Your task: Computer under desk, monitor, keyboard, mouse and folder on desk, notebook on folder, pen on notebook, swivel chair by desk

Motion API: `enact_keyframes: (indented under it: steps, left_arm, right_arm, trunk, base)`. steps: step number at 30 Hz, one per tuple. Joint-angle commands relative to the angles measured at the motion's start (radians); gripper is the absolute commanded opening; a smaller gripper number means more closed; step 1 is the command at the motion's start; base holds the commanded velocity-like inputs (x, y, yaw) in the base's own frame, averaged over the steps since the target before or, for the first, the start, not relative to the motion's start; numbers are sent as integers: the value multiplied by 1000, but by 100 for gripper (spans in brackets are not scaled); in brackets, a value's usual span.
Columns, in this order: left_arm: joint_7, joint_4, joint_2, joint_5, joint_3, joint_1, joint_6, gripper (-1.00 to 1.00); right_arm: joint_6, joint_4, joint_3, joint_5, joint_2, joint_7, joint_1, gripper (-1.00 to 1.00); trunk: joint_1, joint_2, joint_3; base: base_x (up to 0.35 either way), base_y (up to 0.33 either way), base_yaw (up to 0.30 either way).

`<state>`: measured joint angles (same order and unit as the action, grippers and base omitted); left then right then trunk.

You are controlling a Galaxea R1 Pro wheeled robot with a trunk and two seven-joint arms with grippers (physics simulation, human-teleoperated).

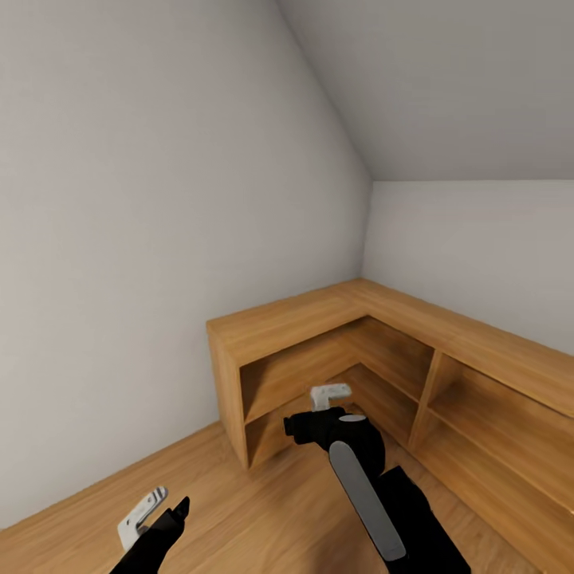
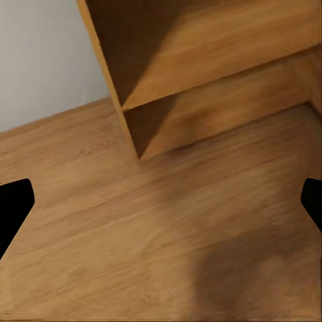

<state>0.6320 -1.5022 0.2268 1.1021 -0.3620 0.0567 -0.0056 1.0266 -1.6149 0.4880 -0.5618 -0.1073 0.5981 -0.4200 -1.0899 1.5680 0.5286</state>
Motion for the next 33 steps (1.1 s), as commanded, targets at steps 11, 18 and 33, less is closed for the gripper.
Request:
enact_keyframes:
  steps: [11, 18, 33]
  left_arm:
    - [-82, -2, -6, 3, 3, -10, 101, 100]
    - [-102, 7, -6, 11, 6, -23, 159, 100]
    - [-109, 74, -51, 1, 6, -24, 157, 100]
  right_arm:
    - [-17, 0, -29, -12, 89, 8, 213, 100]
    - [-208, 0, -22, -13, 314, -4, 381, 100]
    - [-741, 409, -8, 108, 511, -456, 588, 100]
  trunk:
    - [0, 1, 1]
    - [0, 1, 1]
    - [0, 1, 1]
  base:
    - [4, -1, -298]
    - [0, 0, -298]
    - [0, 0, -298]
